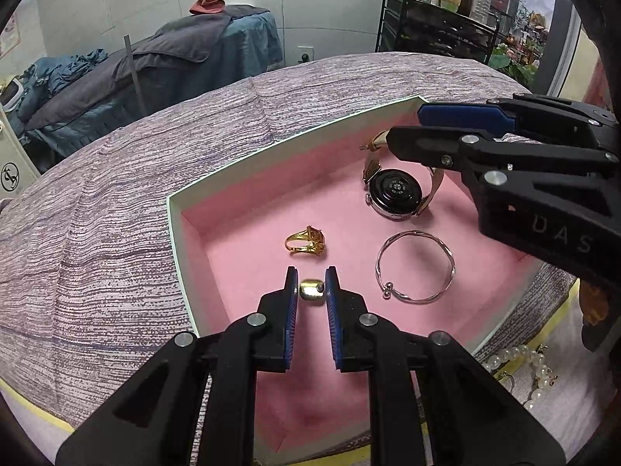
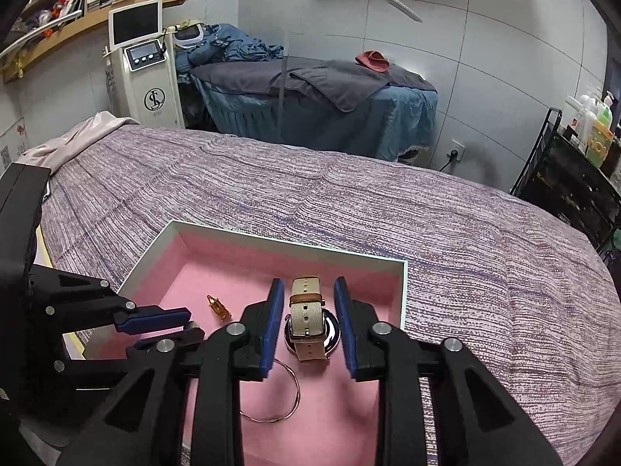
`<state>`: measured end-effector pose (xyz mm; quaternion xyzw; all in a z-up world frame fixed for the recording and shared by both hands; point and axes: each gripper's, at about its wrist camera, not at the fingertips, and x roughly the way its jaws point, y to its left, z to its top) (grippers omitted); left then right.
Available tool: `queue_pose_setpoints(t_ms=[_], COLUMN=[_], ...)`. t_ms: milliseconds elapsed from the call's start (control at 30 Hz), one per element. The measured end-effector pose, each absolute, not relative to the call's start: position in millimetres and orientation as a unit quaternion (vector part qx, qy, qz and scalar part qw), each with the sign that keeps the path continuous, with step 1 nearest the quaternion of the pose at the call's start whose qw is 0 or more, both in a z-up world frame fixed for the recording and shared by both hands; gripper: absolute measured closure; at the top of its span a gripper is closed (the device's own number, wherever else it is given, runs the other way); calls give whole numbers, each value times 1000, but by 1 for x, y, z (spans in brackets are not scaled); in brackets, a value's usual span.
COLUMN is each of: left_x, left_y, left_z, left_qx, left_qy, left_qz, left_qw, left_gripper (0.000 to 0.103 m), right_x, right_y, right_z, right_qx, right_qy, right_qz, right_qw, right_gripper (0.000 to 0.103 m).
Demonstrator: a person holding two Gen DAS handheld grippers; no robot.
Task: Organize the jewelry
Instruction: 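Carry the watch and gold charm into the box and open both tools, then lift both open tools away from the box toward the remaining jewelry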
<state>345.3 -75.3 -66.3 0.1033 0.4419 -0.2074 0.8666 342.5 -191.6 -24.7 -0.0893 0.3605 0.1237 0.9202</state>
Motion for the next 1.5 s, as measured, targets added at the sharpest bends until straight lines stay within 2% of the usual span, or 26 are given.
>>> queue_pose_setpoints(t_ms=[33, 67, 100, 133, 167, 233, 300, 367, 533, 800, 1333, 1500], left_x=[345, 344, 342, 340, 337, 334, 329, 323, 299, 247, 156, 142], left_y=[-74, -74, -72, -71, -70, -71, -73, -72, -54, -22, -23, -30], left_z=[-65, -63, -60, -57, -53, -48, -43, -37, -22, -22, -55, -64], left_qx=[103, 101, 97, 94, 91, 97, 112, 124, 90, 36, 58, 62], left_qy=[440, 435, 428, 420, 410, 402, 391, 377, 348, 337, 338, 355], left_qz=[-205, -203, -202, -202, -203, -205, -201, -191, -177, -178, -195, -203], left_qw=[868, 871, 875, 880, 884, 887, 891, 898, 916, 924, 919, 910], left_gripper=[78, 63, 53, 36, 32, 32, 30, 24, 12, 8, 8, 8], right_x=[342, 340, 338, 336, 335, 331, 325, 319, 296, 243, 164, 152], right_y=[-192, -192, -193, -196, -198, -204, -214, -224, -252, -259, -247, -245], right_z=[-23, -21, -19, -17, -15, -10, -5, 0, 11, 7, -38, -53], right_qx=[-90, -90, -88, -86, -82, -68, -50, -29, 19, 1, -39, -48], right_qy=[357, 354, 349, 346, 344, 343, 338, 334, 331, 333, 372, 385], right_qz=[123, 122, 119, 116, 114, 113, 106, 95, 81, 94, 120, 123], right_qw=[921, 923, 925, 927, 928, 930, 934, 937, 940, 938, 920, 913], right_gripper=[62, 58, 53, 51, 49, 48, 37, 30, 27, 27, 27, 30])
